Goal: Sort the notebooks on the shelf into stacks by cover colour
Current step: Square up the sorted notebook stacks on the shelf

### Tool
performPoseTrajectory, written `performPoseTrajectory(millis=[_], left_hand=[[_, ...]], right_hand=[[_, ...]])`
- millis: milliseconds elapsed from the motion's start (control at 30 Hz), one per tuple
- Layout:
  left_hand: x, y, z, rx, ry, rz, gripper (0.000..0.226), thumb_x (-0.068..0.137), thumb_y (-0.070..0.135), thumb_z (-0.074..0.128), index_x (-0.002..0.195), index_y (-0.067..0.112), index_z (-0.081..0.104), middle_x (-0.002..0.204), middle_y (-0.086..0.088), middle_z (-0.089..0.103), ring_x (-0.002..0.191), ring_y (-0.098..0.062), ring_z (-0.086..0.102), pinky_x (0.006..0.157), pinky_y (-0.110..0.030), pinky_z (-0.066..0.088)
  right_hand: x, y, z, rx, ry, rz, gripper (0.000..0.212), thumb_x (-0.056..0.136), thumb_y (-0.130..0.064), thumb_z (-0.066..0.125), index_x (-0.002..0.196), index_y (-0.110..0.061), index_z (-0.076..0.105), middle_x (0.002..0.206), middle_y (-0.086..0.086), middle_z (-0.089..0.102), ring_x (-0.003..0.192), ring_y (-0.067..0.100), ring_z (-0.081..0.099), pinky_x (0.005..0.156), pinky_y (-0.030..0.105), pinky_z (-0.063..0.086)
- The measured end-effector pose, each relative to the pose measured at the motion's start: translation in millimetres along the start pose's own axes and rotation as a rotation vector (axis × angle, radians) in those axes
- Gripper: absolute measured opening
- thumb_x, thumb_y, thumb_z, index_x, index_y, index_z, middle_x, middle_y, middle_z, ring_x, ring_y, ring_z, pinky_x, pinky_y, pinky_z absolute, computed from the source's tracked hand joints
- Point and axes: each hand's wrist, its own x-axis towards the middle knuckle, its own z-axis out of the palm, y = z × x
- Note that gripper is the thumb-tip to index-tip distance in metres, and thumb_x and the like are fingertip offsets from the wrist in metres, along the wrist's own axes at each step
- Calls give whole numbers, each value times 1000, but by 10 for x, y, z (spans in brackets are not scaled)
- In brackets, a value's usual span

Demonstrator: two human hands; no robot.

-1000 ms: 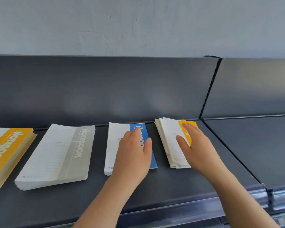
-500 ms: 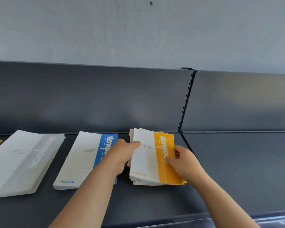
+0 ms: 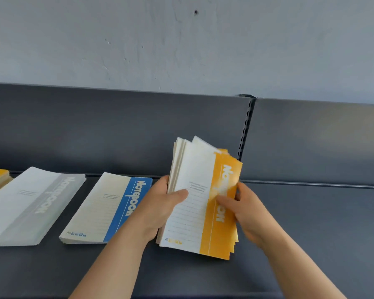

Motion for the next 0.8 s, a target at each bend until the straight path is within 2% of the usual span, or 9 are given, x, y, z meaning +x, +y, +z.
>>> performPoseTrajectory(millis=[67,133,233,333,433,567,633,700,800], left_hand=[[-60,87,-15,52,-6,123,34,93,14,57,120,34,50,110,14,66,100,-7,63,78,-25,52],[-80,130,-21,102,12,202,40,94,14,56,119,42,43,114,18,62,105,-4,58,87,-26,48],[-84,68,12,161,8,186,41,95,18,54,115,49,35,115,23,57,104,1,54,89,-28,43],[-131,-40,81,176,-29,155,42,93,20,58,121,43,36,114,23,56,104,0,52,86,-28,43],[-174,122,77,47,17,254,43,79,40,67,118,37,48,108,15,64,101,-5,60,80,-26,48],[-123,531,198,-96,201,380,63,67,62,66,116,24,56,102,5,69,92,-14,68,77,-32,54],[-70,640,327,-93,362,360,43,77,51,66,111,26,56,94,8,65,82,-9,65,63,-21,50],[-30,668,372,-105,455,342,20,89,31,59,108,26,57,92,11,60,77,-6,59,55,-14,42],[24,627,333,-148,452,382,17,95,26,48,107,26,59,87,13,60,76,-5,60,56,-15,45]], right_hand=[[-15,-134,-93,16,12,-158,37,84,-15,67,115,-28,52,108,-8,68,95,13,68,84,43,55],[-57,-229,-133,-1,11,-293,36,85,-15,66,111,-33,50,107,-13,68,96,9,67,82,39,55],[-145,-196,-82,-14,18,-335,34,87,-14,64,108,-35,48,106,-17,67,95,5,66,84,39,55],[-228,-78,-27,-31,11,-333,37,85,-16,66,111,-36,49,106,-18,66,97,5,65,87,39,55],[-243,-248,-73,127,40,-380,26,85,-17,66,109,-25,57,102,-7,70,93,12,68,81,38,54],[-210,-617,-43,289,73,-392,39,79,-46,66,109,-22,59,100,4,71,91,22,69,77,40,57],[-156,-706,42,299,146,-320,42,78,-54,64,100,-19,61,93,9,70,88,28,69,78,50,57],[-112,-746,93,331,209,-253,43,81,-49,61,94,-8,56,83,12,64,79,30,64,76,61,53],[-86,-726,99,386,214,-247,34,88,-44,55,88,-10,55,82,11,62,78,29,62,80,61,51]])
